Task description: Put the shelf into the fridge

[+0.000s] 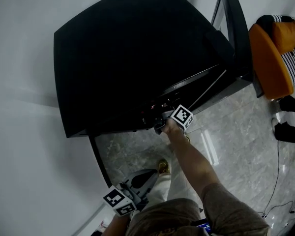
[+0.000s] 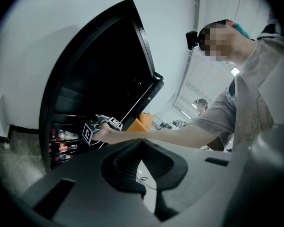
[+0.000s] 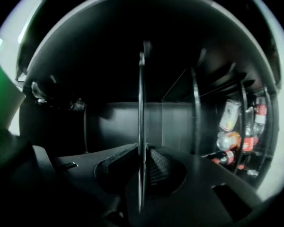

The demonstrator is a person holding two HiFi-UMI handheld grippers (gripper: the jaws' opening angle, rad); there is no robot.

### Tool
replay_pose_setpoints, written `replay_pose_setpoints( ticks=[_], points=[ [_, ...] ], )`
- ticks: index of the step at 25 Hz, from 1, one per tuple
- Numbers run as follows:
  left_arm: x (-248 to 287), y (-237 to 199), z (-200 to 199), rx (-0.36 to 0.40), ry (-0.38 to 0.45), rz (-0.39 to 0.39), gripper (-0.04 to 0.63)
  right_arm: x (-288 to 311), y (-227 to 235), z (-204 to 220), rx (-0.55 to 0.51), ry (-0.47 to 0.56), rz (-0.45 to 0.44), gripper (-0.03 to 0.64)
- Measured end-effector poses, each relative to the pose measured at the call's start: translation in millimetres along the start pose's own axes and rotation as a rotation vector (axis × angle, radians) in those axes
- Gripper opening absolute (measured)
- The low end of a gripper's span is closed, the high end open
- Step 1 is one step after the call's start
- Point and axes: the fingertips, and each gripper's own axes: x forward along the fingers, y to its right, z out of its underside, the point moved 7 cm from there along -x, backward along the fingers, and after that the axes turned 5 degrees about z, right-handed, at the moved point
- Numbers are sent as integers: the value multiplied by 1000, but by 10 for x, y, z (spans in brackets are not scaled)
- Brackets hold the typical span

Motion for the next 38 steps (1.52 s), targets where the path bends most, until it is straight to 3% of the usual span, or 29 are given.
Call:
replay_pose_setpoints(
  ticks=[11, 15, 25, 29, 33, 38],
  points=[
    [113, 165, -143, 38, 14, 58, 3, -718, -104, 107, -15, -48, 49, 31],
    [72, 236, -222, 43, 21, 66, 3, -1036, -354, 172, -92, -99, 47, 29],
    [-54, 431, -507, 86, 42, 104, 3, -1710, -1142, 432, -158, -208, -14, 28],
    [-72, 498, -696, 114, 45, 112, 3, -1811, -1617, 423, -241, -251, -81, 28],
    [-104, 596, -823, 125, 69, 129, 3, -2000, -1904, 363, -369, -301, -70, 28],
    [-156, 694, -972, 146, 98, 147, 3, -2163, -2344, 431, -465, -358, -151, 28]
  ],
)
